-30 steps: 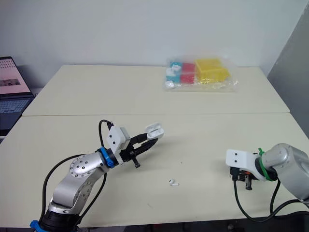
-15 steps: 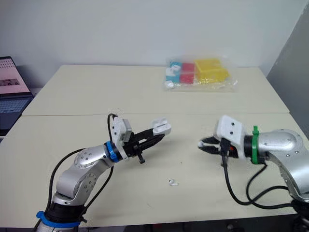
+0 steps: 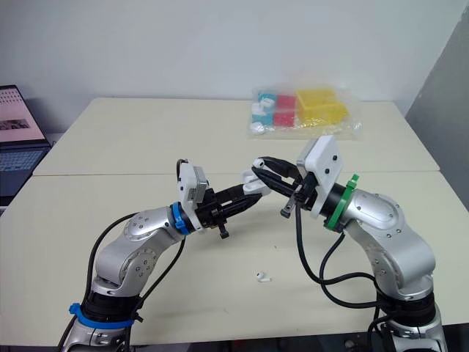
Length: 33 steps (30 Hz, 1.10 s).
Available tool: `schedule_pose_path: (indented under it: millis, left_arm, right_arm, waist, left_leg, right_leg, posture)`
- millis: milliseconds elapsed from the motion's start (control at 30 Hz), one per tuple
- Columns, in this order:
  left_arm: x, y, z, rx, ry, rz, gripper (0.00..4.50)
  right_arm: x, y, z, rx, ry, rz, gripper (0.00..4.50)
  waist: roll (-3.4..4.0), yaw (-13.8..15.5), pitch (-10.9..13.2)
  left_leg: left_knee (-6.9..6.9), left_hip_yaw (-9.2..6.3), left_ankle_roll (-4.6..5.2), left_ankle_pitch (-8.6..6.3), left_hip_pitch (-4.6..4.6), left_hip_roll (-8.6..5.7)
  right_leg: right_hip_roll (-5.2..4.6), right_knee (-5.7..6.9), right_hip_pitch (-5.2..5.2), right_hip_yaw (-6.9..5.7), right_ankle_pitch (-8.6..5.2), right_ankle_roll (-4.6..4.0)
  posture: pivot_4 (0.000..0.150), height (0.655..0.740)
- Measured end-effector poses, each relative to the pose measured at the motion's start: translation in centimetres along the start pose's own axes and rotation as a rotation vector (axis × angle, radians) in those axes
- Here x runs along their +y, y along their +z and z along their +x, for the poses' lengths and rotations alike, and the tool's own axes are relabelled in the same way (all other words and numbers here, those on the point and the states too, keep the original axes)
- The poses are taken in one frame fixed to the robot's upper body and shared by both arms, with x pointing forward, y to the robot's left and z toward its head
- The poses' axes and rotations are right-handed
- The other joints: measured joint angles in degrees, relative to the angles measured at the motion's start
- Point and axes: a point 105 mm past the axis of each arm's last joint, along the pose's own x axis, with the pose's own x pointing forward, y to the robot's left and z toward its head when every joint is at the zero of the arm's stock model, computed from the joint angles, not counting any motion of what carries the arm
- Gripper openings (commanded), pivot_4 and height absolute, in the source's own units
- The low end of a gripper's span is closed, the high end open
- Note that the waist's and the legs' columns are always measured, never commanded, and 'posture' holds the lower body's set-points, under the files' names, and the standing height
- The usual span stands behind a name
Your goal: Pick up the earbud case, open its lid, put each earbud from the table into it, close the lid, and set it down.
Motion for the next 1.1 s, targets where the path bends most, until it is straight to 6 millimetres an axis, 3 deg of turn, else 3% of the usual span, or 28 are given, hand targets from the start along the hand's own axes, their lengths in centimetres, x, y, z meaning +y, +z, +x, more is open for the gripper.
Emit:
schedule_pose_path:
  millis: [300,767,1033,1100]
  left_arm:
    - [0.2,0.5,0.2,-0.012,0.005,-0.037,0.79]
    - [0.2,0.5,0.2,-0.008,0.012,-0.046,0.79]
    - [0.0,0.5,0.5,0.002,0.005,0.079,0.79]
    - [0.0,0.5,0.5,0.002,0.003,0.102,0.79]
  right_arm:
    - [-0.5,-2.1,-0.3,0.018,-0.039,0.026,0.41]
    - [-0.6,-2.8,-0.8,0.026,-0.035,0.003,0.41]
    - [-0.5,-2.7,-1.2,0.069,-0.017,-0.009,0.41]
    - [-0.5,-2.7,-1.2,0.075,-0.016,-0.001,1.22]
  waist:
    - [0.0,0.0,0.0]
    - [0.0,0.0,0.0]
    - [0.0,0.0,0.0]
    - [0.0,0.0,0.0]
  left_leg:
    - [0.0,0.0,0.0,0.0,-0.02,0.0]
    - [-0.02,0.0,0.0,0.0,-0.01,0.0]
    - [-0.03,0.01,0.0,0.0,-0.01,0.0]
    - [-0.03,0.01,0.0,0.0,0.0,0.01]
  right_leg:
    - [-0.01,-0.02,-0.01,0.01,0.0,0.0]
    - [0.0,-0.02,-0.01,0.0,0.0,0.0]
    - [0.0,-0.03,-0.01,0.02,0.0,-0.01]
    - [0.0,-0.03,-0.01,0.02,0.0,0.0]
  posture:
    - [0.15,0.7389]
    - [0.15,0.7389]
    - [0.15,0.7389]
    - [0.15,0.7389]
